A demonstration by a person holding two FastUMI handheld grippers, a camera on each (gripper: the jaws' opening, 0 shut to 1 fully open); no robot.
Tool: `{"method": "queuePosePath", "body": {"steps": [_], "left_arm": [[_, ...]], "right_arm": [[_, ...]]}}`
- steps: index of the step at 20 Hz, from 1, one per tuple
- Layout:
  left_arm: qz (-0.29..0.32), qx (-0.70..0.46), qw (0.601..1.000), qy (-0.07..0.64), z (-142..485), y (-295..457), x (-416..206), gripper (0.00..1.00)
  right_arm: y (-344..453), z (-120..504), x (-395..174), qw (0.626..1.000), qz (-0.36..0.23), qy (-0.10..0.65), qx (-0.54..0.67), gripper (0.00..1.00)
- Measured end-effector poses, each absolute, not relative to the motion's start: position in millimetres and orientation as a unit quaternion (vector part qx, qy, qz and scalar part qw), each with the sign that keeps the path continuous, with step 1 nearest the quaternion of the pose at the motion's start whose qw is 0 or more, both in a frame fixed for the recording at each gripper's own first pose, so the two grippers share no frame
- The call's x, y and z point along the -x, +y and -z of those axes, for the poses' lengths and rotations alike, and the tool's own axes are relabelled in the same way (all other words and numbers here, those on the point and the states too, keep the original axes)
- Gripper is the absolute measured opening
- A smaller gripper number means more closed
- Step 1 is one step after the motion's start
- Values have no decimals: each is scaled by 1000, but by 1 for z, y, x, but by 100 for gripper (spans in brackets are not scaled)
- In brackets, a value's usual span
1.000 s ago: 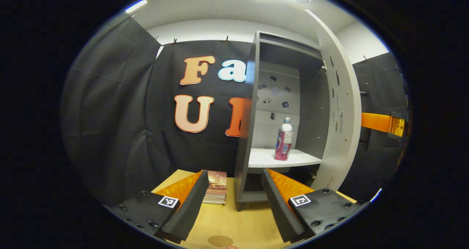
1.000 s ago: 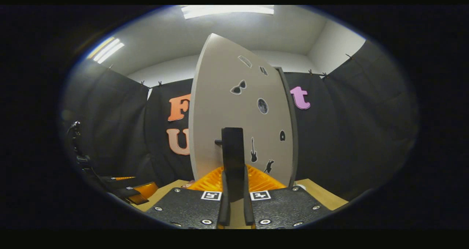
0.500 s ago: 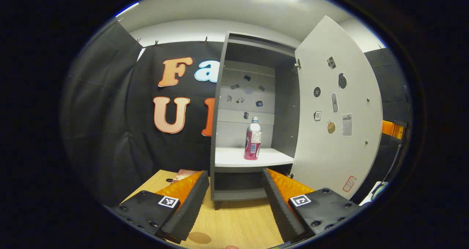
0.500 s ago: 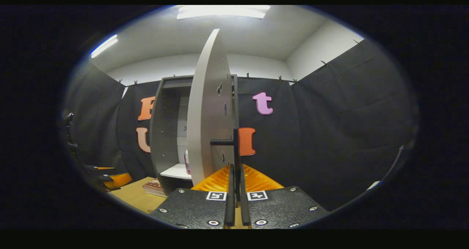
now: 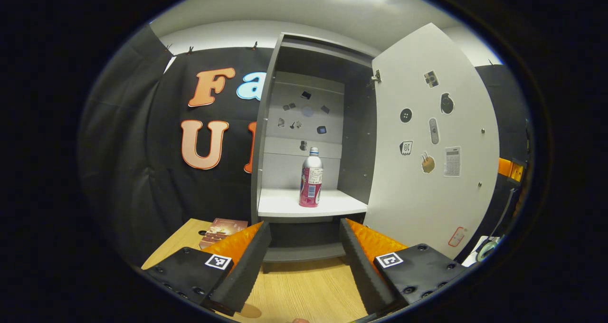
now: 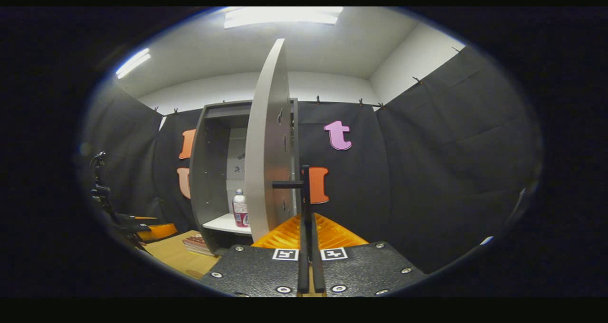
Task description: Open the cabinet door with the right hand, grasp the bottle in the cabinet with the left hand and place it on the coaster, then close the cabinet door with the right hand.
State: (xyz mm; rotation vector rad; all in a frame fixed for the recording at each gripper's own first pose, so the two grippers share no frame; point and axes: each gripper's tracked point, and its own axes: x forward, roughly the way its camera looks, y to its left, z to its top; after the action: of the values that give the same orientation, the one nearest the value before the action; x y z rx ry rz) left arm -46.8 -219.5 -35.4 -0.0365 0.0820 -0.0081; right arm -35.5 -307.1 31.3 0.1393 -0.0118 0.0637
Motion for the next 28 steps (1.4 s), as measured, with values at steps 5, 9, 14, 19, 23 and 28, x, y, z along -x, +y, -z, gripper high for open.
{"method": "queuePosePath", "body": {"steps": [5, 9, 14, 19, 23, 28], "left_arm": [[11, 20, 999, 36, 35, -225, 42, 94], [16, 18, 999, 32, 32, -231, 43, 94], [17, 15, 999, 27, 27, -240, 48, 94], [-1, 3, 1000, 26, 27, -236, 54, 95], [-8, -3, 1000, 26, 25, -230, 58, 95], [12, -4, 1000, 12, 23, -216, 29, 95]], "right_arm": [[-331, -31, 60, 998, 1, 4, -60, 6], [-331, -34, 78, 998, 8, 10, -68, 7], [-313, -47, 108, 999, -3, 5, -51, 7], [-270, -38, 119, 999, -38, 16, -24, 10], [-220, -14, 106, 996, -70, 41, -27, 12], [-165, 4, 76, 996, -78, 48, -3, 28]]}}
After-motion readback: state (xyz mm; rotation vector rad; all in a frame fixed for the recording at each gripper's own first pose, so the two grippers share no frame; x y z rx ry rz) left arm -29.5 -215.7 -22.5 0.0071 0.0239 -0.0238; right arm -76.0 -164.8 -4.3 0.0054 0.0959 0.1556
